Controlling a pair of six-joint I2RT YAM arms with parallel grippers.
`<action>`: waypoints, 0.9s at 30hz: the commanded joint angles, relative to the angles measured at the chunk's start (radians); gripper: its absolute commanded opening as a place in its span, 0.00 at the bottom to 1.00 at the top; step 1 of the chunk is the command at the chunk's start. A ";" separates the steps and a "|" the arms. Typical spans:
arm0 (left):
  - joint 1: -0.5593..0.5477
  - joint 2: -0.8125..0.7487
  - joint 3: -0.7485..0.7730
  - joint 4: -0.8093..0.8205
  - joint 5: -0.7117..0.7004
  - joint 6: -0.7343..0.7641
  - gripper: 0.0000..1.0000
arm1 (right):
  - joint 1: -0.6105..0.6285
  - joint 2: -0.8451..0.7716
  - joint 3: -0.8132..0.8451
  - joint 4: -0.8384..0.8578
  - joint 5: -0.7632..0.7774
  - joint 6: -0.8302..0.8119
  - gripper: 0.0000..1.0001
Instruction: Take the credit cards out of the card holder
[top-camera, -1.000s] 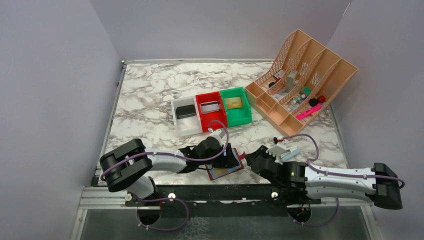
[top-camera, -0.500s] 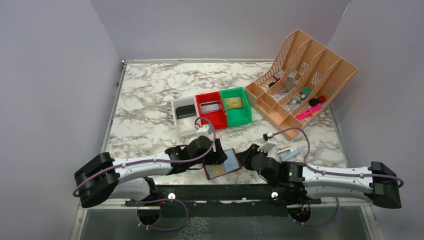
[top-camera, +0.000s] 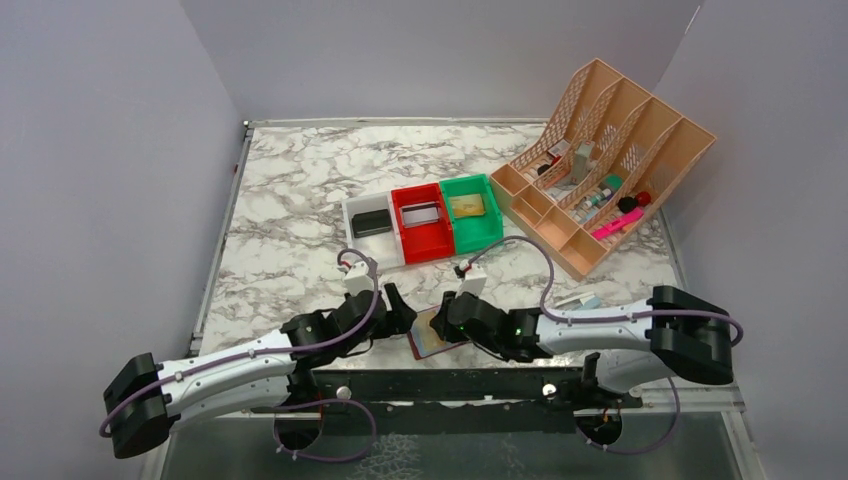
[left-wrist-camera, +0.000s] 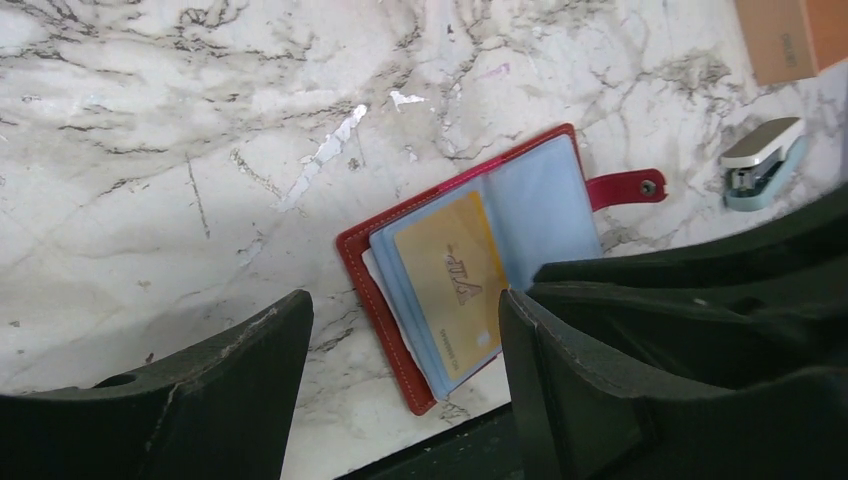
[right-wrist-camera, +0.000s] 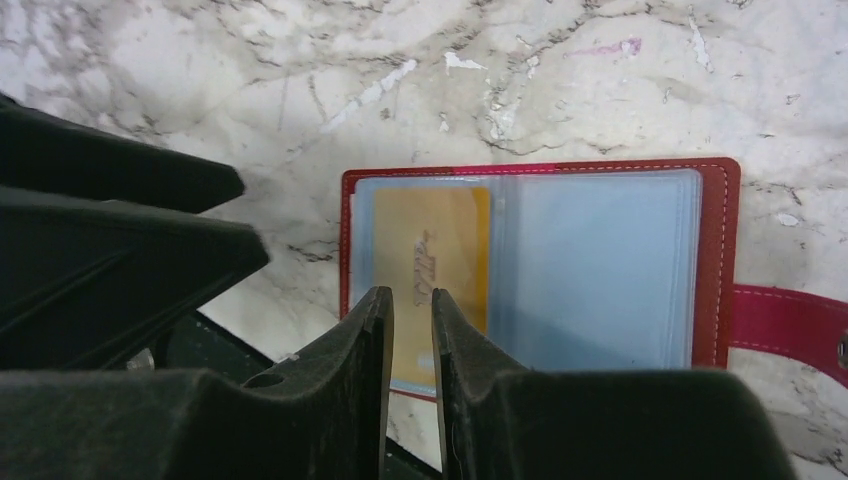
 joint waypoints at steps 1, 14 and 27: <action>-0.005 -0.049 -0.005 -0.012 -0.010 0.013 0.72 | -0.056 0.084 0.027 0.028 -0.136 -0.046 0.25; -0.006 0.187 0.042 0.199 0.217 0.143 0.67 | -0.120 0.142 0.024 0.014 -0.198 -0.030 0.25; -0.005 0.336 0.101 0.185 0.243 0.174 0.39 | -0.141 0.151 -0.024 0.131 -0.309 -0.008 0.21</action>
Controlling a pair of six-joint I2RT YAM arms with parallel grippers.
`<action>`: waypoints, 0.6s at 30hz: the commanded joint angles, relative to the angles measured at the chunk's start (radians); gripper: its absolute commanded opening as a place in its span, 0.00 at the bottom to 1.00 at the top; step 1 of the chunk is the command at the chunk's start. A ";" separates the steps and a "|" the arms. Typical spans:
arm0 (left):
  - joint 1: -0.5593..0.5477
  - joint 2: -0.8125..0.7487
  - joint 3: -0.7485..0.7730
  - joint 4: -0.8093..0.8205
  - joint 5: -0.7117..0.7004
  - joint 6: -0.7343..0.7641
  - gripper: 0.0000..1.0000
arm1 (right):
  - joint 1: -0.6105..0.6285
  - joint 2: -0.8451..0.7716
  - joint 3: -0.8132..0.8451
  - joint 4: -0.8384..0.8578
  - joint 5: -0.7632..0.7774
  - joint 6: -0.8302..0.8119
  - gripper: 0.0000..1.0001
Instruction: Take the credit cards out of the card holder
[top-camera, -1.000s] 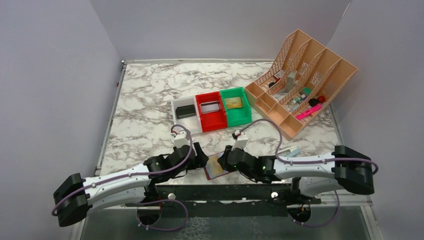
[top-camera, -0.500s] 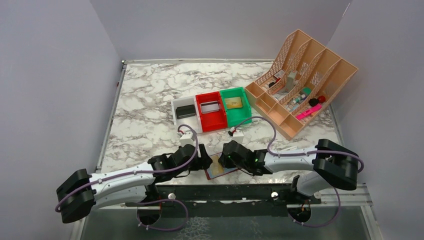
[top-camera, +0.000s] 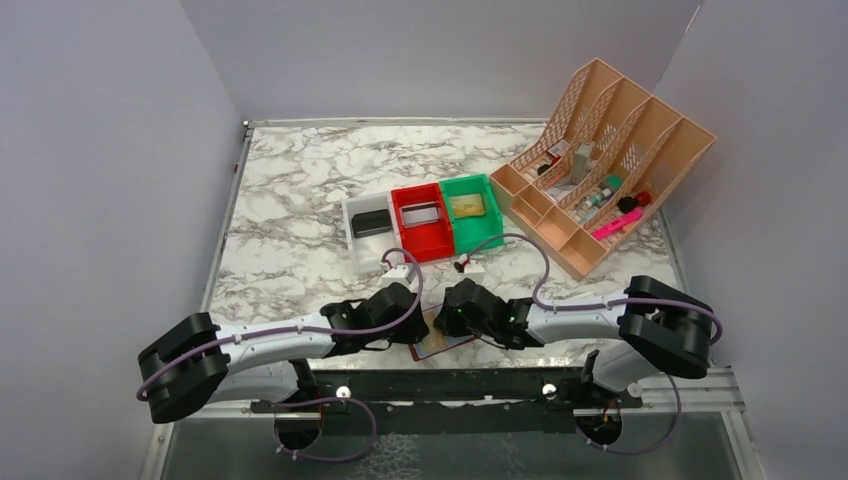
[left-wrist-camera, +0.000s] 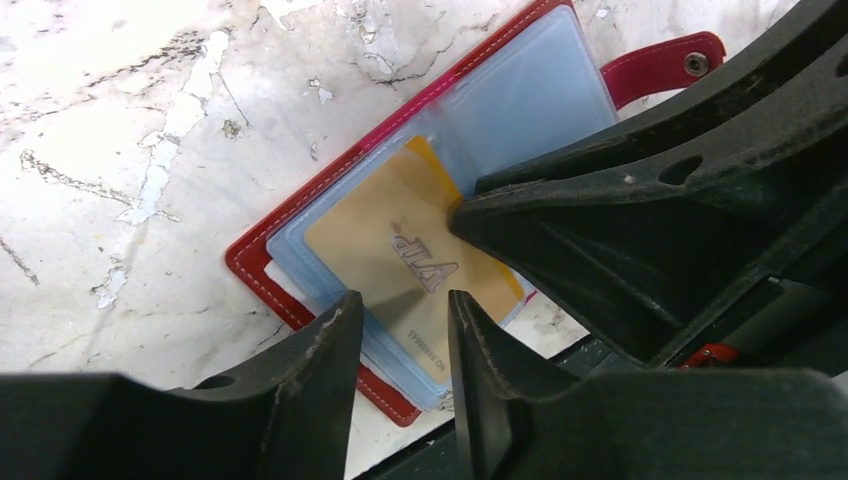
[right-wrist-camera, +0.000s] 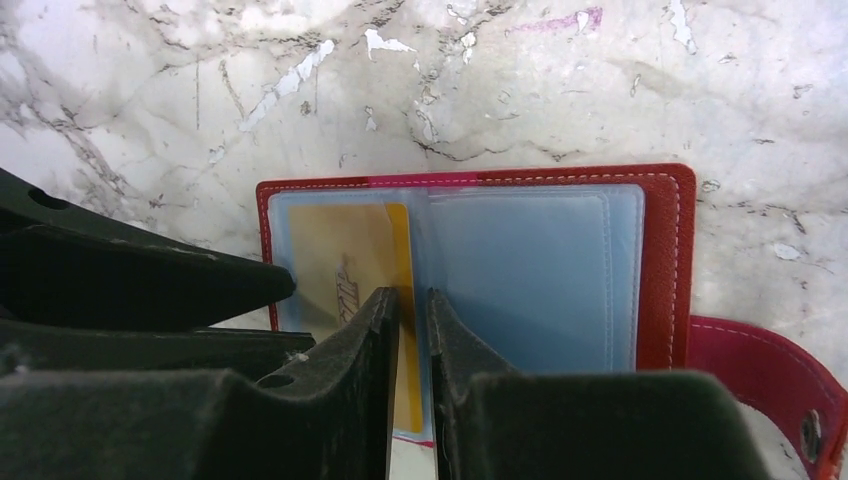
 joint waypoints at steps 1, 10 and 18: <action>-0.006 0.012 0.030 0.022 0.015 0.022 0.37 | -0.013 -0.006 -0.041 0.103 -0.100 0.007 0.20; -0.006 0.040 0.037 0.017 -0.021 0.028 0.35 | -0.034 -0.046 -0.095 0.199 -0.167 0.028 0.17; -0.006 -0.002 0.070 -0.091 -0.037 0.033 0.47 | -0.038 -0.057 -0.030 -0.039 -0.008 0.062 0.17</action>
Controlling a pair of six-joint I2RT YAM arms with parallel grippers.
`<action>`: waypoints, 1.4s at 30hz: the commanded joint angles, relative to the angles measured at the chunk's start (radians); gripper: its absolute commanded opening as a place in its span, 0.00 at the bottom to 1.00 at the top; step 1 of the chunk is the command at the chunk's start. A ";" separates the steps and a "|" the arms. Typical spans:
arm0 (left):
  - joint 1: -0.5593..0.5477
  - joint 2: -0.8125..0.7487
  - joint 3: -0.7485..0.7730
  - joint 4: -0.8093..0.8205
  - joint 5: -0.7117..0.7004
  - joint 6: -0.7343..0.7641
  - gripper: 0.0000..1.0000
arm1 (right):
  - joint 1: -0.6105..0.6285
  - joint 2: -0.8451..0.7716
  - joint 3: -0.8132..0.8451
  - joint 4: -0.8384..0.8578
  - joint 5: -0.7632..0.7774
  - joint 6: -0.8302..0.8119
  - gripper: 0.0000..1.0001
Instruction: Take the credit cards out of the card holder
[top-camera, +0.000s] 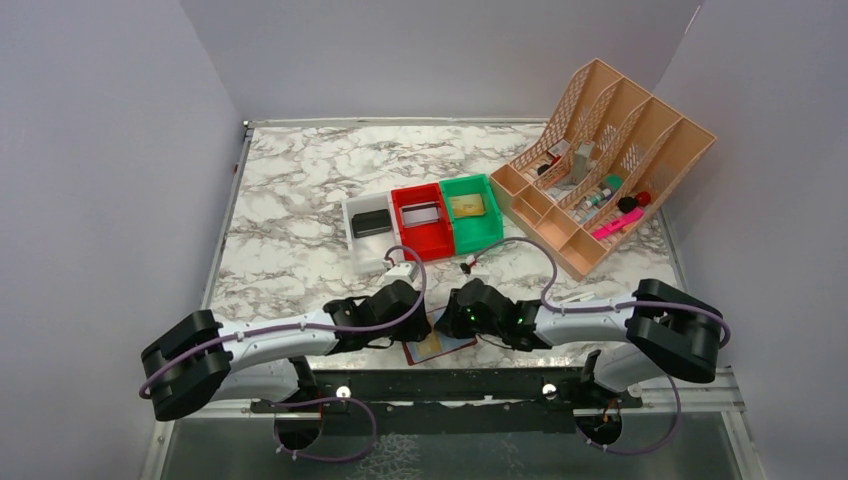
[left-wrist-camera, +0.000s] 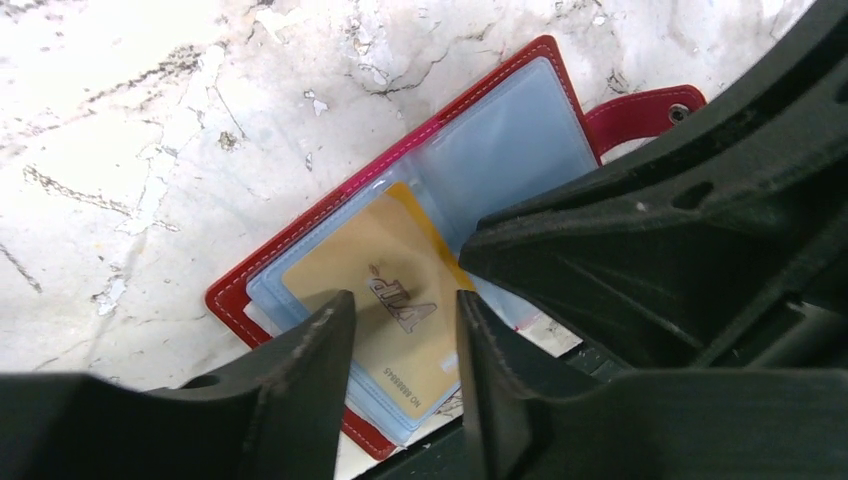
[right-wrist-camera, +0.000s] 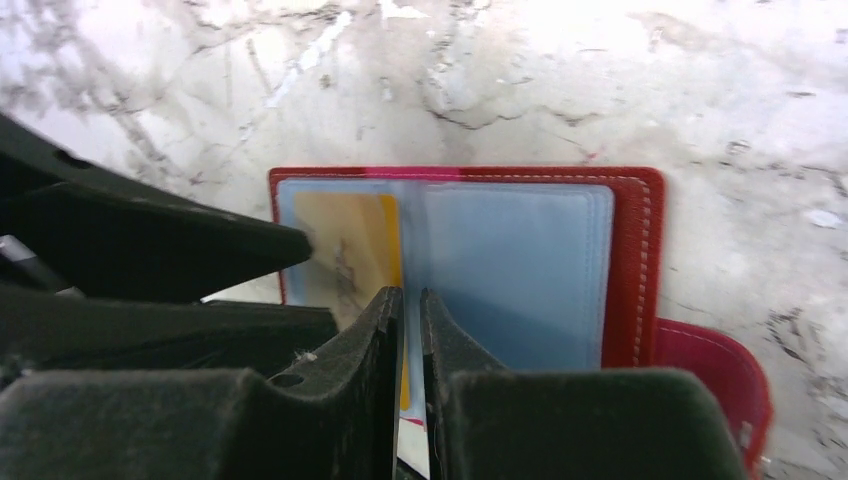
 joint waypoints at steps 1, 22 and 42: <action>-0.006 -0.049 0.043 -0.096 -0.036 0.022 0.48 | -0.004 -0.007 0.071 -0.200 0.118 0.001 0.17; -0.006 0.006 0.012 -0.118 -0.041 -0.035 0.55 | -0.004 0.038 0.124 -0.181 0.009 -0.086 0.18; -0.007 0.096 0.054 -0.036 -0.104 0.010 0.37 | -0.004 -0.030 0.057 -0.066 -0.049 -0.062 0.19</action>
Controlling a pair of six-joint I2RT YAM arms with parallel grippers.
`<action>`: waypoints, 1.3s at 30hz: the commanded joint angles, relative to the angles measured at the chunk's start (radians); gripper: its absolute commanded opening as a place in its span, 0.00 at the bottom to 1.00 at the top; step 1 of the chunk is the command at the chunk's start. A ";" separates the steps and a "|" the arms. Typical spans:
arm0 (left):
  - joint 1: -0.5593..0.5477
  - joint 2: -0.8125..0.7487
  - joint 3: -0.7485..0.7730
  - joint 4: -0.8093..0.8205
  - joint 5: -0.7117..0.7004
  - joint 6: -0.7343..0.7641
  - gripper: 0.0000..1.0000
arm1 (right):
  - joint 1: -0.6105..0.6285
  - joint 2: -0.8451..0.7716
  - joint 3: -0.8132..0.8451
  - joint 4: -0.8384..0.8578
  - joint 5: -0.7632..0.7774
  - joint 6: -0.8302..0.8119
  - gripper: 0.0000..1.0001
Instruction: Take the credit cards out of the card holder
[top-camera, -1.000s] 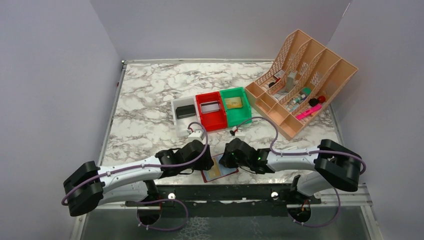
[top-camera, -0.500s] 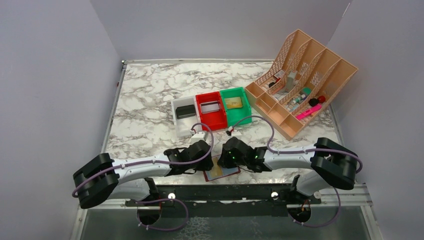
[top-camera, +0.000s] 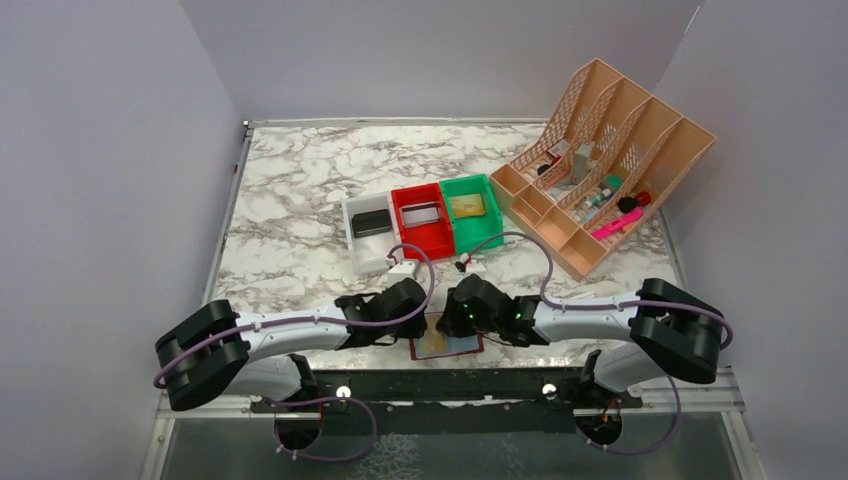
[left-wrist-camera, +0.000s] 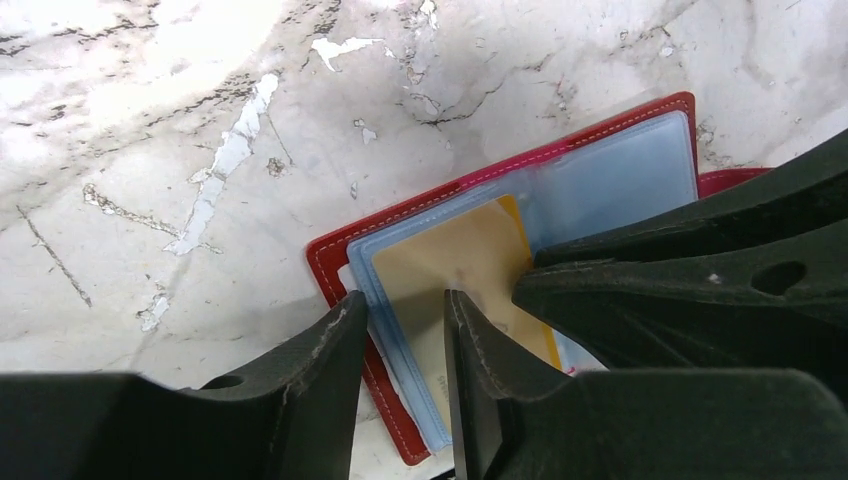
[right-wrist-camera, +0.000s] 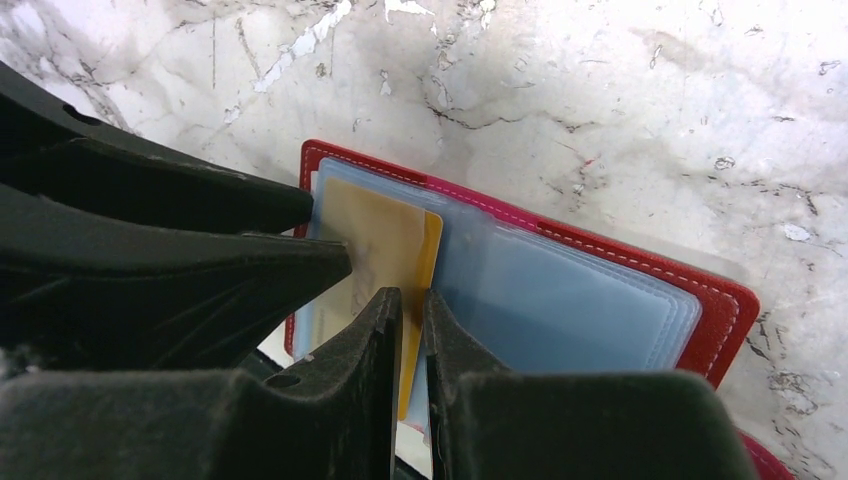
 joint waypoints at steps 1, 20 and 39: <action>-0.007 0.005 -0.010 0.015 -0.029 0.011 0.37 | 0.001 -0.027 -0.014 0.087 -0.041 0.011 0.19; -0.007 -0.120 -0.034 -0.060 -0.056 0.016 0.40 | 0.000 -0.057 -0.111 0.231 -0.017 0.125 0.01; -0.007 -0.096 -0.051 0.023 0.131 0.041 0.45 | 0.000 0.021 -0.084 0.141 -0.004 0.209 0.23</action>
